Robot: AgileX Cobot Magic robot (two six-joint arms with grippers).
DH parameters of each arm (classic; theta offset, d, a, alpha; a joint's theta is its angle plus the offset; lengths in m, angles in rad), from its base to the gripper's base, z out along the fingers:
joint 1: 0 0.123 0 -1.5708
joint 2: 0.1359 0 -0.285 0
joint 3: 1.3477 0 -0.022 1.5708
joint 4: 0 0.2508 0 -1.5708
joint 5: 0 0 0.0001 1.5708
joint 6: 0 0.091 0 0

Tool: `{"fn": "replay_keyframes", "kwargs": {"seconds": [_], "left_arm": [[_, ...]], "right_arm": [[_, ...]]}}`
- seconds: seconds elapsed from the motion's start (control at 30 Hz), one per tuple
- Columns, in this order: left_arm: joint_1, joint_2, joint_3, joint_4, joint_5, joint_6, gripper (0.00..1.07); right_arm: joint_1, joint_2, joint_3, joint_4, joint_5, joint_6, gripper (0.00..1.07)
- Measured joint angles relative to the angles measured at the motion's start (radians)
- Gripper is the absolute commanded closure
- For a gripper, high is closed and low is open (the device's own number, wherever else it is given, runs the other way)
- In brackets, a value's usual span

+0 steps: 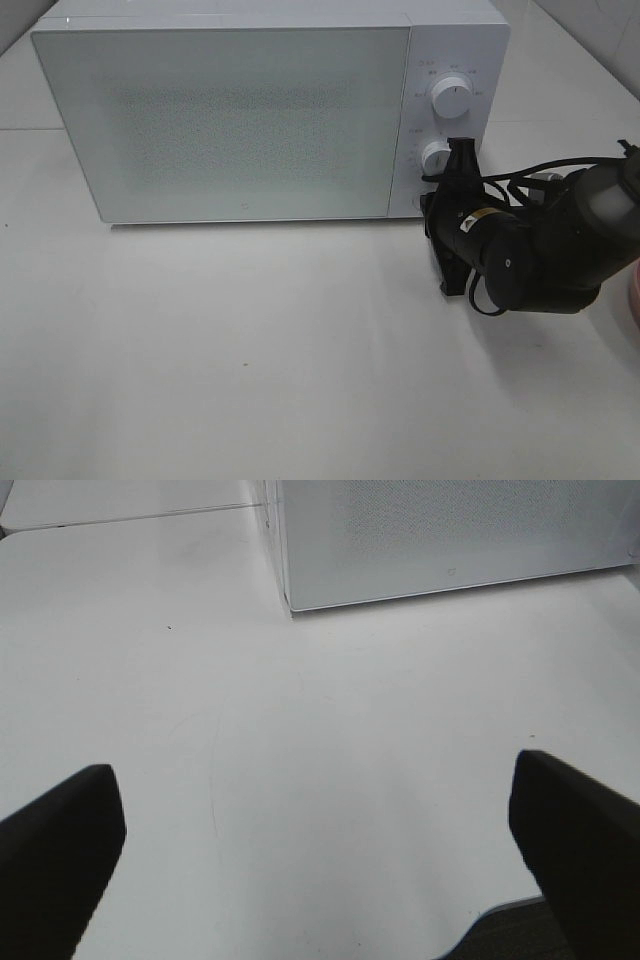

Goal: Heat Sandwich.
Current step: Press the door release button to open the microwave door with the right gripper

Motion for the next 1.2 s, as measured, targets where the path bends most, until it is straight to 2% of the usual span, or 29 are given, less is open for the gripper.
{"fn": "replay_keyframes", "kwargs": {"seconds": [0.8, 1.07, 1.2], "left_arm": [[0.0, 0.0, 0.0, 0.0, 0.0, 0.0, 0.07], [0.0, 0.0, 0.0, 0.0, 0.0, 0.0, 0.07], [0.0, 0.0, 0.0, 0.0, 0.0, 0.0, 0.07]], "right_arm": [[-0.015, 0.034, -0.029, 0.001, -0.036, 0.002, 1.07], [-0.011, 0.043, -0.066, 0.026, -0.007, 0.0, 1.07], [0.001, 0.067, -0.105, 0.078, -0.001, -0.001, 1.07]]}}
